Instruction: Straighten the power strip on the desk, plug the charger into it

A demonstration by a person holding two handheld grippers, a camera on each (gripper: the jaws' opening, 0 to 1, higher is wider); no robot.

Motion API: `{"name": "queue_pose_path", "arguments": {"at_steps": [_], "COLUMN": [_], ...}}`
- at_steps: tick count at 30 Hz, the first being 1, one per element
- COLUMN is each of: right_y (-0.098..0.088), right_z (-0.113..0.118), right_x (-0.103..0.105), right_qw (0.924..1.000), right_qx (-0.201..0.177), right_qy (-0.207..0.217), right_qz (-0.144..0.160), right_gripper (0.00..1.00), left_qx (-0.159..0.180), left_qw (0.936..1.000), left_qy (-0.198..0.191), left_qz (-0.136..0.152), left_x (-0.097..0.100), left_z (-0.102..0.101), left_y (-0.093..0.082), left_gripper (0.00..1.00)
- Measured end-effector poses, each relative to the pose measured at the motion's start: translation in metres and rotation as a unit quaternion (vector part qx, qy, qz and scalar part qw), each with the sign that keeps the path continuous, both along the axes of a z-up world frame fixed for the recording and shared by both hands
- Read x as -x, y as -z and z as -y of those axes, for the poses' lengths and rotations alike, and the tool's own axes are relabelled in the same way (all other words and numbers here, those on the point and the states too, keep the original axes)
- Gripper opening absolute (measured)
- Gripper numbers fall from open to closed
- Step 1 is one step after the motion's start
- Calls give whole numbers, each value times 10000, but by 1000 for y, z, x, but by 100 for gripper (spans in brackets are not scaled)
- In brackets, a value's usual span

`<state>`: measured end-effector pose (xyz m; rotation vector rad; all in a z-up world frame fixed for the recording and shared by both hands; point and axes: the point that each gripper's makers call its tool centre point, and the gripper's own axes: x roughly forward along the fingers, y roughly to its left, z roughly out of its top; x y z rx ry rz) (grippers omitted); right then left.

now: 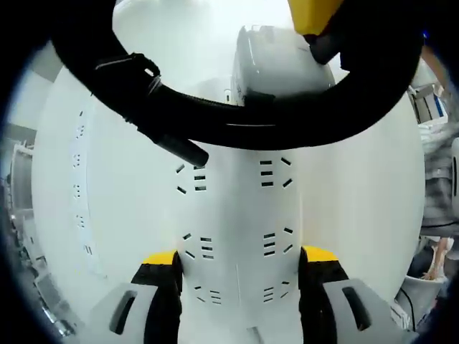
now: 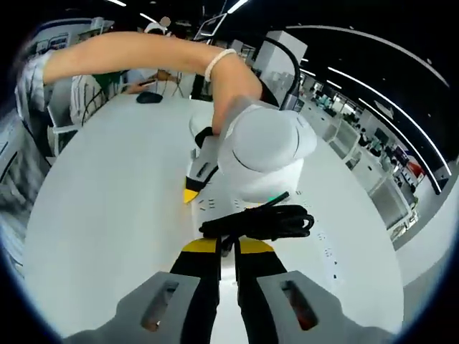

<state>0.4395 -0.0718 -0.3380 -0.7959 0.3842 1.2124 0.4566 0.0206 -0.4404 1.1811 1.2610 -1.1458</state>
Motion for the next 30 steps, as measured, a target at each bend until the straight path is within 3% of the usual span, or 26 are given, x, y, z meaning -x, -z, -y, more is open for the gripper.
{"name": "queue_pose_path", "arguments": {"at_steps": [7,9,11,13,16,18,20,23,25,27,28,30], "right_y": [2,5,11,11,11,11,14,18,16,16,17,17], "right_z": [0,1,1,5,4,2,2,2,1,1,1,2], "right_x": [0,2,10,7,5,2,3,11,7,-2,-4,-2], "right_qw": [9978,9959,9925,9923,9922,9929,9920,9939,9960,9968,9974,9970], "right_qx": [647,861,903,1136,988,950,883,893,822,434,386,226], "right_qy": [-99,-56,117,-88,258,206,460,246,-132,217,144,437], "right_qz": [-83,-259,-814,-493,-708,-683,-777,-601,-320,-635,-594,-605], "right_gripper": [5,4,1,1,0,0,0,0,0,0,0,0], "left_qx": [52,46,35,59,140,183,249,282,264,222,205,234], "left_qw": [10000,10000,10000,10000,9999,9998,9997,9996,9996,9997,9998,9997], "left_qy": [-3,-1,1,-1,8,19,28,35,48,53,50,48], "left_qz": [1,0,0,2,3,1,1,1,-2,-4,-3,-6], "left_x": [0,0,0,0,0,0,0,-1,-1,-2,-2,-2], "left_z": [-1,-1,-1,-2,-2,-2,-2,-1,0,0,0,0], "left_y": [0,1,1,1,1,1,1,1,1,2,2,2], "left_gripper": [65,65,65,65,65,65,65,65,65,65,65,65]}}
